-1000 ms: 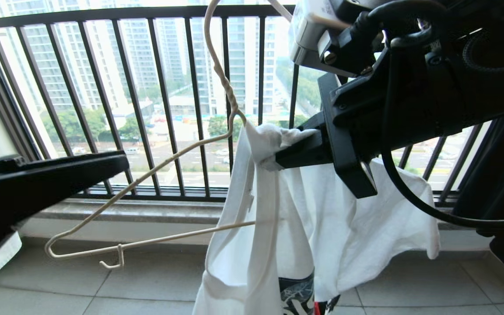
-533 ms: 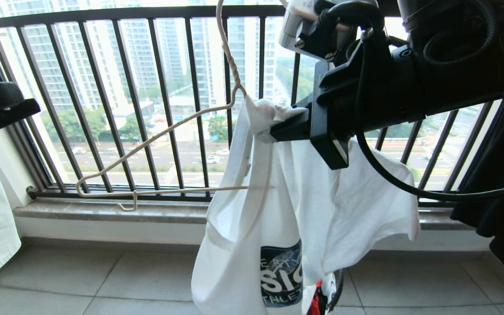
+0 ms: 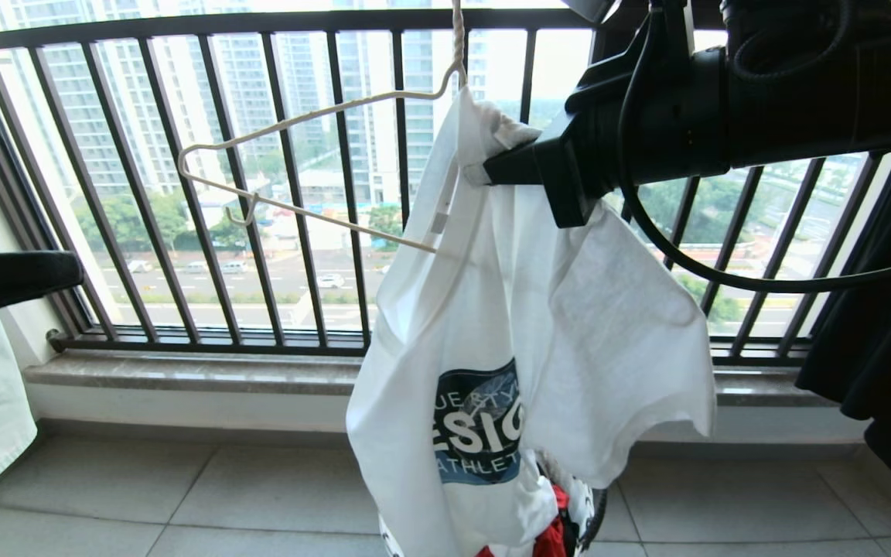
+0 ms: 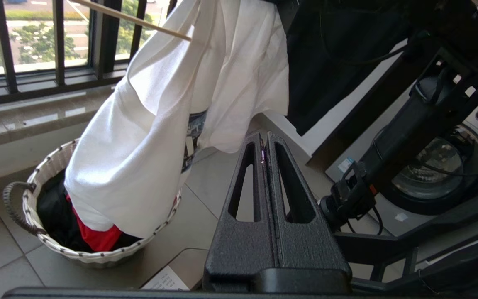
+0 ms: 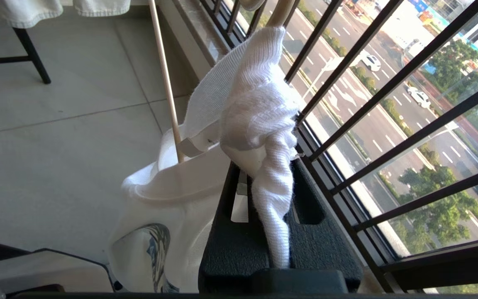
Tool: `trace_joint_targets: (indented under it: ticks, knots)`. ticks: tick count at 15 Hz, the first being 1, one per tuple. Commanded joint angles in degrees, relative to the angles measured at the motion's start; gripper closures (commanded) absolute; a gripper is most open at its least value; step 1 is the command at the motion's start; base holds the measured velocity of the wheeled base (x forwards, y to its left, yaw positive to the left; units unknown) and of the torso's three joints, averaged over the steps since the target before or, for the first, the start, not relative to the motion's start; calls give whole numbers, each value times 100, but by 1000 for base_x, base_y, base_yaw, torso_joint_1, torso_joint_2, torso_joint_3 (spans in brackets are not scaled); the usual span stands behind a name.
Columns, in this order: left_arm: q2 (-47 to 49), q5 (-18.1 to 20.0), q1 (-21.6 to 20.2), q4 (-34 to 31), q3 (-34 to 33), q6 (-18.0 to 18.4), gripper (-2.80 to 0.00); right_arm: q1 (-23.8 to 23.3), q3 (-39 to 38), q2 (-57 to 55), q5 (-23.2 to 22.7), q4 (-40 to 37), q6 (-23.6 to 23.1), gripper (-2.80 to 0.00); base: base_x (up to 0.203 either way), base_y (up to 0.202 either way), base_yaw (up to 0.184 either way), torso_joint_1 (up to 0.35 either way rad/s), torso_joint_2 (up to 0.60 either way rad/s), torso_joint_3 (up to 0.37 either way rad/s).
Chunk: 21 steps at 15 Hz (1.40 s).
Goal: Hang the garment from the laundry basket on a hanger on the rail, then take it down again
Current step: Hang the clothes on the clothes rack
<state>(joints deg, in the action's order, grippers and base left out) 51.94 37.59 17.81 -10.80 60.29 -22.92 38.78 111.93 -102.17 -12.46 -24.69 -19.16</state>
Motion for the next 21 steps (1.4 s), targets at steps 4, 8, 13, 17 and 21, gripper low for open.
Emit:
trace_joint_targets:
  ticks: [4, 8, 13, 17, 21]
  knots:
    - [1408, -407, 394, -339, 108, -56, 0, 7, -158, 264, 444, -1, 1336, 0, 0, 0, 0, 0, 0, 0]
    - [2074, -1073, 409, 1783, -811, -446, 0, 32, -732, 428, 493, 283, 1498, 0, 0, 0, 0, 0, 0, 0]
    - [2533, -1219, 748, 2817, -1425, -813, 0, 50, -1874, 697, 516, 1164, 1510, 0, 0, 0, 0, 0, 0, 0]
    - [2760, -1219, 1136, 3690, -1907, -828, 0, 51, -2287, 714, 500, 1316, 1528, 0, 0, 0, 0, 0, 0, 0]
    - [2786, -1219, 1199, 3690, -1916, -885, 0, 51, -2510, 681, 514, 2012, 1511, 0, 0, 0, 0, 0, 0, 0]
